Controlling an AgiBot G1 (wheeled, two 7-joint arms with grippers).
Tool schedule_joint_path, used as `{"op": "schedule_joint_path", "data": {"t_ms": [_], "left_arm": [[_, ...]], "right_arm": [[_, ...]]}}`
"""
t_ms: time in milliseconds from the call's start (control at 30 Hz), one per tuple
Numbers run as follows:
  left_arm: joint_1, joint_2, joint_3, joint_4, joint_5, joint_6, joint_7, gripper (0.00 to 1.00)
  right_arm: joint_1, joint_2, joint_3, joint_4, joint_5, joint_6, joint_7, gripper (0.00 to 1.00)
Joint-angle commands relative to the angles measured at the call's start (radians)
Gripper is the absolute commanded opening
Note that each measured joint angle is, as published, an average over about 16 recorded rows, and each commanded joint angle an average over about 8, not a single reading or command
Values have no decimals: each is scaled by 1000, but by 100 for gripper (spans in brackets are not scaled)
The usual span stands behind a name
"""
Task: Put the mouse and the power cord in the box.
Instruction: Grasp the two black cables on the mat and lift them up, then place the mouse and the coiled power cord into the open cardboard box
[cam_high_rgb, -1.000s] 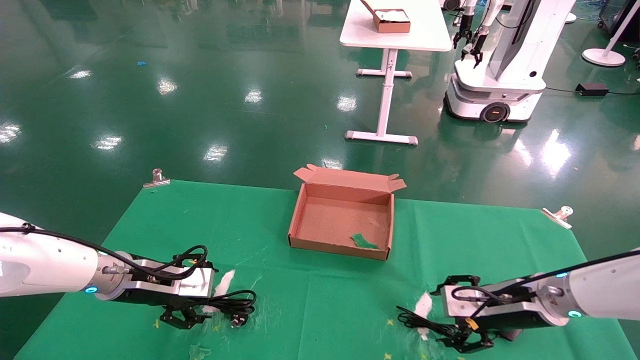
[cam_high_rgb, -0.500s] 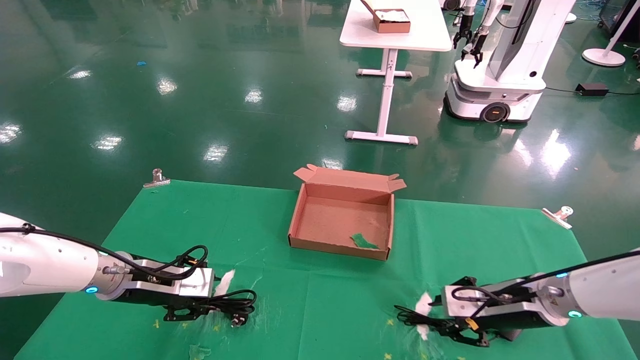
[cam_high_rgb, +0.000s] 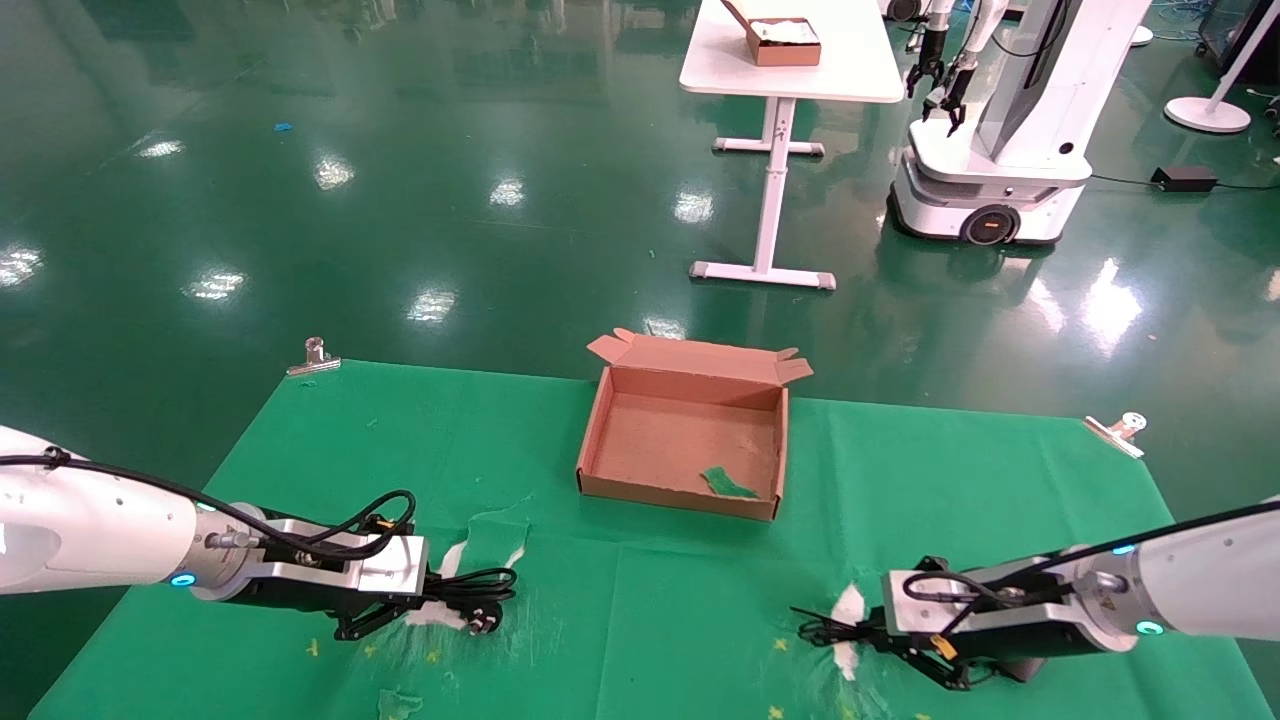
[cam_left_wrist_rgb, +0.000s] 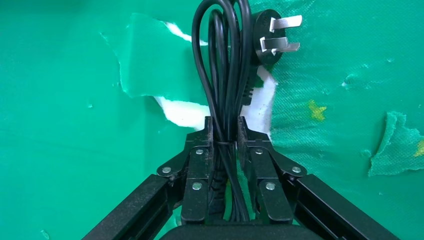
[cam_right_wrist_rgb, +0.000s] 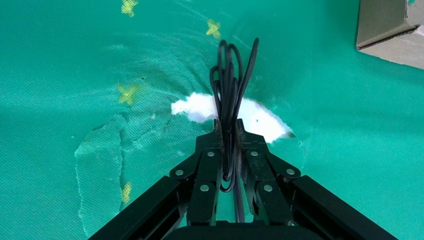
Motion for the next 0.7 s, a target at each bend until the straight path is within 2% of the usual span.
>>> {"op": "schedule_joint_path", "data": {"t_ms": [33,200,367,567,700], "left_arm": [[1,1,1,-2,2,-4,3,0],[-14,-16,-12,16,-19,36,-24,0],[-68,-76,-50,50,-74,131,-77,0],[-156,-147,-147,146,-213,204,-250,0],[-194,-125,-214,213,-307,207,-367,0]], "right_arm": [[-1,-1,-1,0,-2,1,-1,0],[10,12,12,1,18,-18,7,0],[49,65,49,9,72,-79,33,0],[153,151,88,66,125,-159,101,0],[224,159,98,143,136,-175,147,0]]}}
